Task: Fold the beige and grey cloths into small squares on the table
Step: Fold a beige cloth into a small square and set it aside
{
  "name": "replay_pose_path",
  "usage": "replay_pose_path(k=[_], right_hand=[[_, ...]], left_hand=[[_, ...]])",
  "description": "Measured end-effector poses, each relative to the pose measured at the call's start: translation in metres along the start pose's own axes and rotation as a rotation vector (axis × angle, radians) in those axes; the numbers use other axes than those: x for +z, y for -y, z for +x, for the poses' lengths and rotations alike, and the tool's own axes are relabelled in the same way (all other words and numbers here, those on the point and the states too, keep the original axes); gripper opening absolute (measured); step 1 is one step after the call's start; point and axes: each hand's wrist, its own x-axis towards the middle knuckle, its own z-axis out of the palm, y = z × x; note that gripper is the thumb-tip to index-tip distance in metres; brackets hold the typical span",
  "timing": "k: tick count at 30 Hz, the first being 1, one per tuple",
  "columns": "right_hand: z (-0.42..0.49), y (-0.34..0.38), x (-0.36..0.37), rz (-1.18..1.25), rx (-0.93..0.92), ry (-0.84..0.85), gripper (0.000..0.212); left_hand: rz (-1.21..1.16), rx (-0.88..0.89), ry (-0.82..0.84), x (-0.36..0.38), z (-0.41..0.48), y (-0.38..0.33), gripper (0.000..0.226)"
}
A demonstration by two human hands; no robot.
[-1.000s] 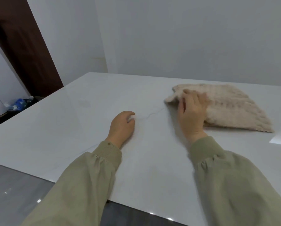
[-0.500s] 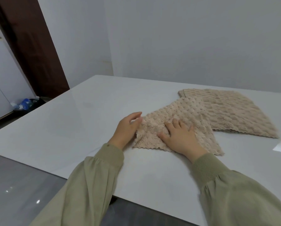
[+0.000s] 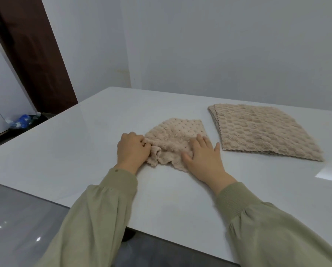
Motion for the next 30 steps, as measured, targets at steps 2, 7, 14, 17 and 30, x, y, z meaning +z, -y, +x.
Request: replay_pose_path(k=[2,7,14,17,30], right_hand=[[0.0,0.001,0.004,-0.023,-0.005,0.028,0.062],[0.0,-0.004,0.0,-0.058,0.018,0.042,0.049],[0.006,-0.006,-0.01,0.179,0.007,-0.357,0.061],[0.013,0.003,-0.01,0.26,0.035,-0.311,0.061],[0.012,-0.005,-0.006,0.055,-0.042,0.185,0.072]], left_hand=[[-0.071,0.156,0.079,0.001,-0.005,-0.005,0.027],[-0.146,0.306,0.207,0.0,-0.018,-0.02,0.033],[-0.149,0.345,0.194,0.01,-0.018,-0.028,0.032],[-0.517,0.165,0.222,0.005,-0.016,-0.028,0.028],[-0.107,-0.005,0.192,0.022,0.033,-0.019,0.04]])
